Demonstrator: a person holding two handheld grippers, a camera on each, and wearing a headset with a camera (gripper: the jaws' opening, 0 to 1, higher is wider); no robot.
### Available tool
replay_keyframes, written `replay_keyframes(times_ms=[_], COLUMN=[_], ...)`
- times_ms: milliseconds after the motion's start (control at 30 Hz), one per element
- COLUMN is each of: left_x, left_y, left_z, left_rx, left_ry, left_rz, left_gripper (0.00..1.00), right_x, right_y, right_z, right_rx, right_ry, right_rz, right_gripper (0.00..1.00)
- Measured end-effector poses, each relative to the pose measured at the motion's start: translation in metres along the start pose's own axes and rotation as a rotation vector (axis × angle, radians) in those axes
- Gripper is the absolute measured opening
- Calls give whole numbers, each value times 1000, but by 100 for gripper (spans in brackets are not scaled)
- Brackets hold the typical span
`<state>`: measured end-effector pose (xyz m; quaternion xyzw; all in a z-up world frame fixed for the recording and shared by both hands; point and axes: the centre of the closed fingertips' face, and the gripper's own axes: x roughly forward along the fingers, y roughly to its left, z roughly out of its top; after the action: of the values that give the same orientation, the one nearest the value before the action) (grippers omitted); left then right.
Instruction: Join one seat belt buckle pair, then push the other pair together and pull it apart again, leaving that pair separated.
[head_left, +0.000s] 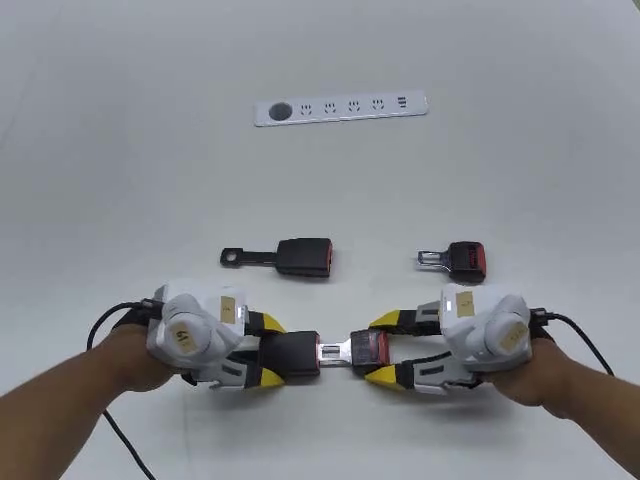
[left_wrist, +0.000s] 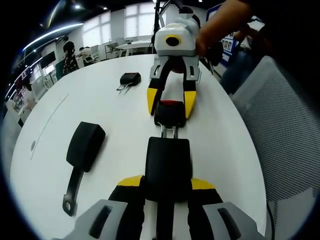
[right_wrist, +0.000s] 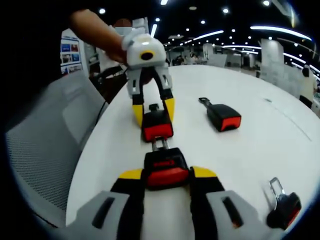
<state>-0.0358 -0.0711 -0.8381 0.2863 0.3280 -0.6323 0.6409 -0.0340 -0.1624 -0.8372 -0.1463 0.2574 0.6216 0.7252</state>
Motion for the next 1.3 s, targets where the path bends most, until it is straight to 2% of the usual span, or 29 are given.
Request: replay_keyframes(times_ms=[133,433,633,1167,1200,1233,1300], left_x=[0,1,1,1,1,1,1], left_y=[0,1,0,-2,-1,-2,-1], left_z=[-1,-2,-3,-1,0,-1,-1], left_rx=[3,7,15,27,40,29,31], left_ry=[-1,4,9,21,19,20,15], left_rz=[0,2,1,-4,-6,-4,-5], left_gripper=[33,33,33,33,33,33,33], right_x=[1,13,13,29,29,29,28], right_y=[1,5,5,10,8,7,8], right_z=[0,9,8,19,19,19,20], right_rx=[-23,-14,-11,-7,-29,-2,-7], right_ry=[20,8,14,11,20,14,18], right_rz=[-6,-16,-14,-18,-12,-17,-15], right_gripper=[35,35,34,34,34,34,34])
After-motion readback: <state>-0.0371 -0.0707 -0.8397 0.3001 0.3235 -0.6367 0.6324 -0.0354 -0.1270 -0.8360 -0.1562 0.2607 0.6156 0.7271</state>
